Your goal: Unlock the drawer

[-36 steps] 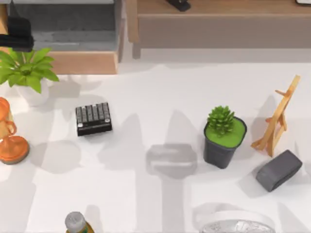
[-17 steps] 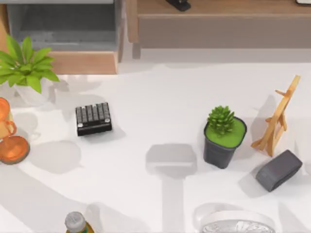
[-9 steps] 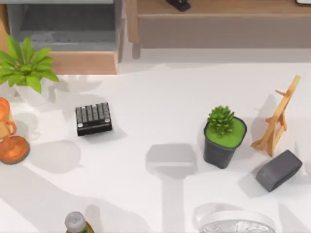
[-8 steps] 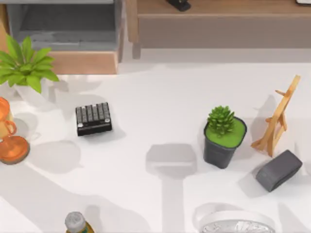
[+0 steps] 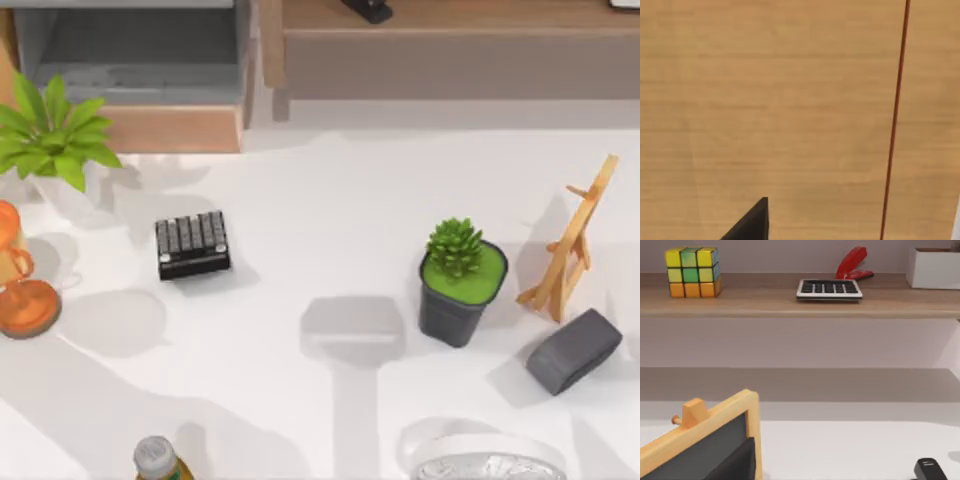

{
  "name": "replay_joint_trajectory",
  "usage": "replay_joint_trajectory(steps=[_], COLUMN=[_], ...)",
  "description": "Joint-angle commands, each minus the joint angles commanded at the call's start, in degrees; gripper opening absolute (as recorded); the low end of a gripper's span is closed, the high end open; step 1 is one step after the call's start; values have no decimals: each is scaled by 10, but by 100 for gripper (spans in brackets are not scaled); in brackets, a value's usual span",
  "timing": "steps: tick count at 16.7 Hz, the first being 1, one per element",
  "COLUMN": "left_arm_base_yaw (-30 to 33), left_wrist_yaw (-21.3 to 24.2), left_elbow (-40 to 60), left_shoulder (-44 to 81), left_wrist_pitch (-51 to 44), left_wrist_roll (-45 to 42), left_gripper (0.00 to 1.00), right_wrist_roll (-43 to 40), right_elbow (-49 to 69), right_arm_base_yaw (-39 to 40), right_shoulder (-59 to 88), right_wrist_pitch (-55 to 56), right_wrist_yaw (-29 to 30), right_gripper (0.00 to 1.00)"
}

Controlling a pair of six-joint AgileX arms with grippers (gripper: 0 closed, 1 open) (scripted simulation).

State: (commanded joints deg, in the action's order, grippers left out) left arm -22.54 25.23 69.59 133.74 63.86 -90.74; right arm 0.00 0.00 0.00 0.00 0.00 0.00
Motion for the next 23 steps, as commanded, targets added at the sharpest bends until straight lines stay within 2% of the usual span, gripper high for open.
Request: replay_joint_trajectory(steps=[10,20,23], left_arm_base_yaw=[0,-3,-15], left_wrist_yaw=[0,0,6], left_elbow=[0,-2,-37], left_shoulder=[0,4,-13], left_wrist_pitch=[0,-4,15], left_wrist_roll=[0,3,2], left_gripper=[2,0,0], right_wrist_roll=[0,0,0], right_elbow=[0,0,0], right_arm_base_yaw=[0,0,0], right_shoulder=[0,0,0], right_wrist_pitch=[0,0,0], right_wrist_yaw=[0,0,0], right_gripper=[100,100,100])
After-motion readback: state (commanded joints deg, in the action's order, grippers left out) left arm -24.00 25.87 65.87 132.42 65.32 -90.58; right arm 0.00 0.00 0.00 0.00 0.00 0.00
